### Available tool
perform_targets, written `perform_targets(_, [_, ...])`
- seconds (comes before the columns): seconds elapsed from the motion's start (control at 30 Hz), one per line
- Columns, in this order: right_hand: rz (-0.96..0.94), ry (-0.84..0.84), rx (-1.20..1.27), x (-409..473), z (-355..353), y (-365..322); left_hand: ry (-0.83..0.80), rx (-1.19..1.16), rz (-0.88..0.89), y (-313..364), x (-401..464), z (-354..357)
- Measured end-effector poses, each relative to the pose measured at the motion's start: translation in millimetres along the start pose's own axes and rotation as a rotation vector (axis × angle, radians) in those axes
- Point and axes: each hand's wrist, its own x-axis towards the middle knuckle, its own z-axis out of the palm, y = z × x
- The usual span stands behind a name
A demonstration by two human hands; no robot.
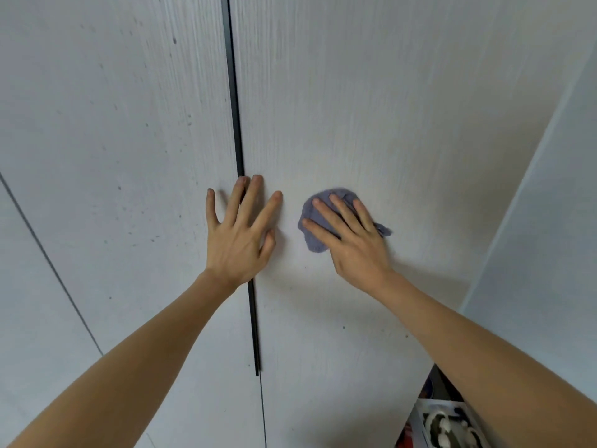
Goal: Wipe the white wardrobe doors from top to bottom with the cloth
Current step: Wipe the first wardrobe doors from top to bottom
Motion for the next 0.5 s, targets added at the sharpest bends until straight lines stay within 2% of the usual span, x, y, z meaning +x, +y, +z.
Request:
perform_targets(0.1, [0.263, 0.134, 0.07, 35.5, -6.5, -11.8, -0.032, -0.001, -0.1, -6.8, -11.7, -0.4])
perform_targets(0.17, [0.352, 0.168, 0.093, 48.7, -3.0, -26.5, -0.057, -0.013, -0.133, -13.5, -22.0, 1.2])
perform_targets(0.23, [0.231, 0.121, 0.075, 39.9, 11.8, -43.1, -0.09, -0.031, -0.138, -20.4, -33.9, 3.0])
perform_targets(0.37, [-0.231, -0.157, 0.052, -30.7, 51.0, -80.5, -0.141, -0.063, -0.125, -27.9, -52.4, 3.0])
perform_targets(0.43, [-0.316, -0.273, 0.057, -49.7, 55.0, -86.8, -0.156, -0.064, -0.116, -32.8, -54.9, 2.7])
perform_targets(0.5, [-0.355, -0.27, 0.056, -38.4, 49.0, -78.3, -0.157, -0.057, -0.124, -37.5, -53.0, 2.4])
